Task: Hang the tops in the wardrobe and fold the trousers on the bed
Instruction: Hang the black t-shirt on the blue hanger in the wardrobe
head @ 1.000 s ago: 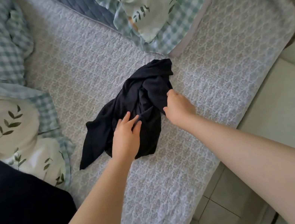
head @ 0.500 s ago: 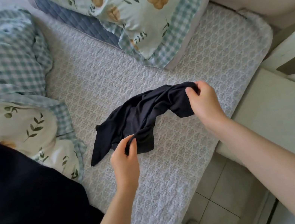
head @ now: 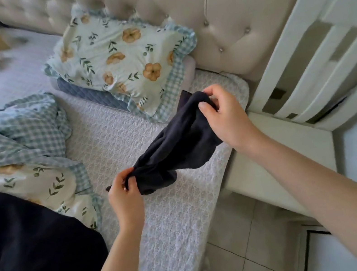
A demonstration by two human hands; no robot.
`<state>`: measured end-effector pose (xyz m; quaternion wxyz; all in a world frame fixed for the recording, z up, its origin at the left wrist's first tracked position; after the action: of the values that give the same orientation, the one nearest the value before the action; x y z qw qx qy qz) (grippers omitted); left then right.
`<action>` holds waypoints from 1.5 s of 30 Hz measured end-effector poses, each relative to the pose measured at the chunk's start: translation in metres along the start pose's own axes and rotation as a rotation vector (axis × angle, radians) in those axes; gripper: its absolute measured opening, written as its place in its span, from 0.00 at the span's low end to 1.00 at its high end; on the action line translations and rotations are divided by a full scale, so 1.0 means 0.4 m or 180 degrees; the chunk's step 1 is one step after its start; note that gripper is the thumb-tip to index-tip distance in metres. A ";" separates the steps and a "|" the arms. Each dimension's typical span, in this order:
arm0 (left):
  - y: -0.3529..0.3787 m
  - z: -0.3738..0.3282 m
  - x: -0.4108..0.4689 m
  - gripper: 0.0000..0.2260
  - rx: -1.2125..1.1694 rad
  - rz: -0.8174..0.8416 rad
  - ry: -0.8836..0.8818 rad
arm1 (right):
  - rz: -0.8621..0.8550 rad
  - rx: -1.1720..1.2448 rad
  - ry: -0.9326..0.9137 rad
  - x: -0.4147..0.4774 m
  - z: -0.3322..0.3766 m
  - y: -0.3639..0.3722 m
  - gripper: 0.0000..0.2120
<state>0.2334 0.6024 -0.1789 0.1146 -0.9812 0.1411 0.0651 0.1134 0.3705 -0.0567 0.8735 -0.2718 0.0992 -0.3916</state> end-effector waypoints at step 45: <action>0.036 -0.632 -0.870 0.12 -0.1318 0.3263 -0.0714 | -0.0498 -0.0213 0.2643 -1.057 -0.001 -0.389 0.06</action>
<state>-0.0779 0.6184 0.1178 -0.1123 -0.7762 0.5709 0.2427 -0.2696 0.5975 0.0120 0.7177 -0.1258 0.4343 -0.5296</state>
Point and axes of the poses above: each hand's wrist, its own x-axis towards the middle knuckle, its own y-axis out of the palm, z = x × y, the point moved 5 cm from there along x, towards the middle knuckle, and after that the axes turned 10 degrees about -x, right-handed, at the moved point
